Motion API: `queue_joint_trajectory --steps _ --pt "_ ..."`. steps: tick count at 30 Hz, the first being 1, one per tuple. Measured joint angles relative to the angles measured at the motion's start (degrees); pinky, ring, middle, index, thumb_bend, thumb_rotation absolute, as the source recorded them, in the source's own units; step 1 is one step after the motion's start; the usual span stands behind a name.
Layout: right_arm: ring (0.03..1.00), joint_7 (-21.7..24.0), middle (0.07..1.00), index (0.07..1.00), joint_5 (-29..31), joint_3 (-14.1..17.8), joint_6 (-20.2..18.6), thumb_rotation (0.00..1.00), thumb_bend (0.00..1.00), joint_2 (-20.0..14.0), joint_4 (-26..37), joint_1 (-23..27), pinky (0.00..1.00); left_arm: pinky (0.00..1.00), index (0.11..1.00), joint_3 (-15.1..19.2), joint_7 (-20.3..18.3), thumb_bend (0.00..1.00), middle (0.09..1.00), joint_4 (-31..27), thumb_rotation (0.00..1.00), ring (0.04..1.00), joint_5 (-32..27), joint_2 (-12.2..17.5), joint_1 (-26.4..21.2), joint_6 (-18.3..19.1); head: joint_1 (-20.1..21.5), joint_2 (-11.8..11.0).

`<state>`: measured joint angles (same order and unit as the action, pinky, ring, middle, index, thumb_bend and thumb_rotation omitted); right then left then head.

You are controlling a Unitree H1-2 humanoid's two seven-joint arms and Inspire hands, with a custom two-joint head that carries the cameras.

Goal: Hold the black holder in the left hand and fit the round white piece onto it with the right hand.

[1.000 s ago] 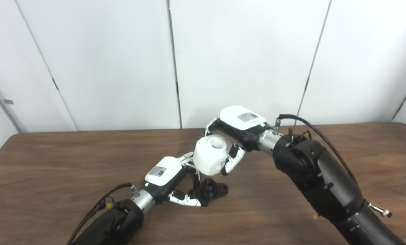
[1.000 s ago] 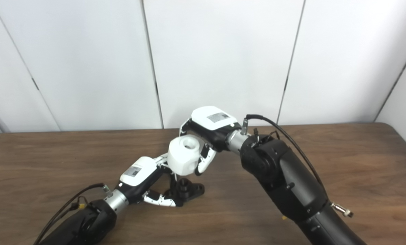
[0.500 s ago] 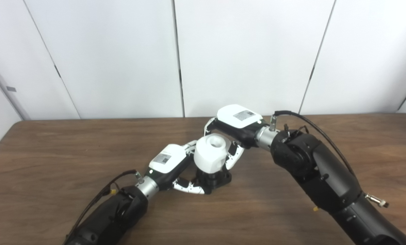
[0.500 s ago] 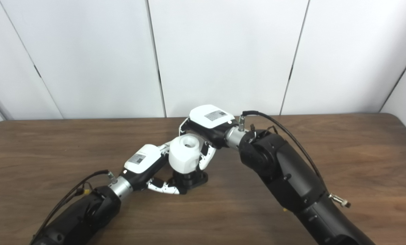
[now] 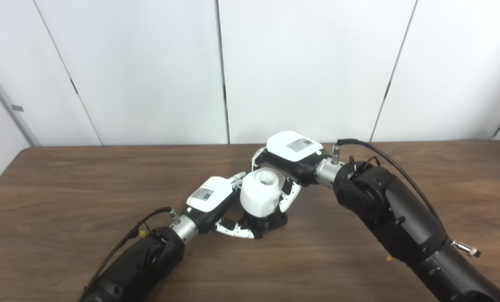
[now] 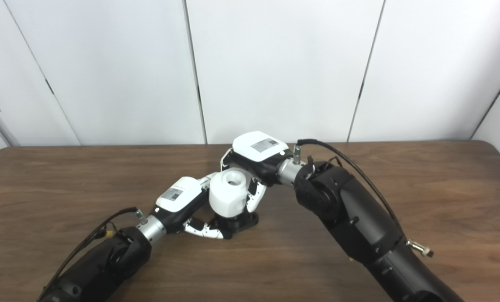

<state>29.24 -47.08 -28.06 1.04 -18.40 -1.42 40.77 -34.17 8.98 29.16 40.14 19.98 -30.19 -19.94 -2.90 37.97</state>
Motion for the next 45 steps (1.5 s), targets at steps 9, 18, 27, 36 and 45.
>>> queue_joint_trajectory --steps 9,18,27,36,45 --pt "0.799 0.54 0.767 0.483 -0.83 -0.37 1.34 0.14 0.52 -0.05 0.69 0.14 0.66 0.81 0.484 -0.01 -0.70 0.53 0.893 -0.96 0.07 0.946 0.00 0.01 0.11 1.21 0.00 0.44" --pt "0.797 1.74 0.765 0.483 -0.78 -0.36 1.42 0.14 0.52 -0.19 0.94 0.21 0.67 0.80 0.484 -0.01 -0.74 0.53 0.886 -1.21 0.07 0.940 0.00 0.02 0.23 1.40 0.00 1.23" --pt "0.793 2.63 0.764 0.485 -0.72 -0.51 1.71 0.14 0.52 -0.71 0.94 0.55 0.66 0.80 0.484 -0.01 -0.74 0.52 0.891 -1.57 0.07 0.937 0.38 0.07 0.30 1.60 0.09 1.50" --pt "0.785 3.03 0.758 0.482 0.15 -0.52 1.80 0.14 0.52 -0.79 0.98 0.59 0.65 0.80 0.484 0.05 -0.74 0.52 0.890 -2.23 0.07 0.937 0.38 0.06 0.70 2.33 -0.26 2.02" --pt "0.794 5.38 0.761 0.483 0.65 -1.24 2.18 0.14 0.52 -2.07 1.36 0.42 0.67 0.80 0.483 0.07 -0.99 0.53 0.891 -2.53 0.07 0.942 0.32 0.05 0.78 2.74 -0.62 2.29"
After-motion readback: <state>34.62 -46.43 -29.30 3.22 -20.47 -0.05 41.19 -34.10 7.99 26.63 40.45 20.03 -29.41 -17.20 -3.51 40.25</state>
